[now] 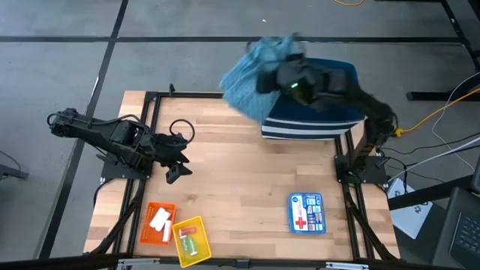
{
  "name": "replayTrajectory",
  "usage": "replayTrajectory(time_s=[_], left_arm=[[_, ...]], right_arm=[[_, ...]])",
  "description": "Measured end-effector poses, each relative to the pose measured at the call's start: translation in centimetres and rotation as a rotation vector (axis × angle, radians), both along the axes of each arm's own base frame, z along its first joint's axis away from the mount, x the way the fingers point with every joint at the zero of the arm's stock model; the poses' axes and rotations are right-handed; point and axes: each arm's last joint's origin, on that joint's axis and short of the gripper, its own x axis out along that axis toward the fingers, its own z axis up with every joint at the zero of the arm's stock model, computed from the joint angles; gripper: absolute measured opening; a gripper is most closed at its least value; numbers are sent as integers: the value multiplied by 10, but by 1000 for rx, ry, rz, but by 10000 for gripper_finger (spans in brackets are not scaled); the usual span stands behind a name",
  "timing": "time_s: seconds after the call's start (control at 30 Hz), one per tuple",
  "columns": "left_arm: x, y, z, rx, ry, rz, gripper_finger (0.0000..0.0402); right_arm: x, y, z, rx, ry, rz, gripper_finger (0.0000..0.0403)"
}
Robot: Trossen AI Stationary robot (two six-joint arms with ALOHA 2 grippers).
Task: Pick & Place Medicine items
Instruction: Put the blue patient gown into the blue bin
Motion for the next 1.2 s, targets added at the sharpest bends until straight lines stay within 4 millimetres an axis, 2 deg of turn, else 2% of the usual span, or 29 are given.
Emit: replayTrajectory(time_s=[0.13,0.23,0.33,0.43,0.6,0.8,0.93,1.07,1.2], left_arm=[[0,0,0,-3,1,8,255],[0,0,0,-2,0,18,255],[0,0,0,-4,0,22,255],[0,1,0,-7,1,32,255],[0,1,0,-6,-1,61,255],[0,1,0,-17,1,73,255],[0,1,0,-21,2,77,255],[0,1,0,-28,4,83,255],[0,1,0,-32,5,87,255]], right_arm=[[-32,-7,22,-102,-55,-145,81],[-47,-12,30,-188,-59,-279,81],[-56,-20,31,-249,-23,-387,81],[-60,-32,23,-231,53,-426,81],[-53,-52,-19,-121,200,-536,81],[-36,-73,-85,54,329,-559,81],[-28,-79,-130,172,391,-563,81],[-26,-79,-160,251,399,-587,81],[-28,-79,-175,291,395,-638,81]])
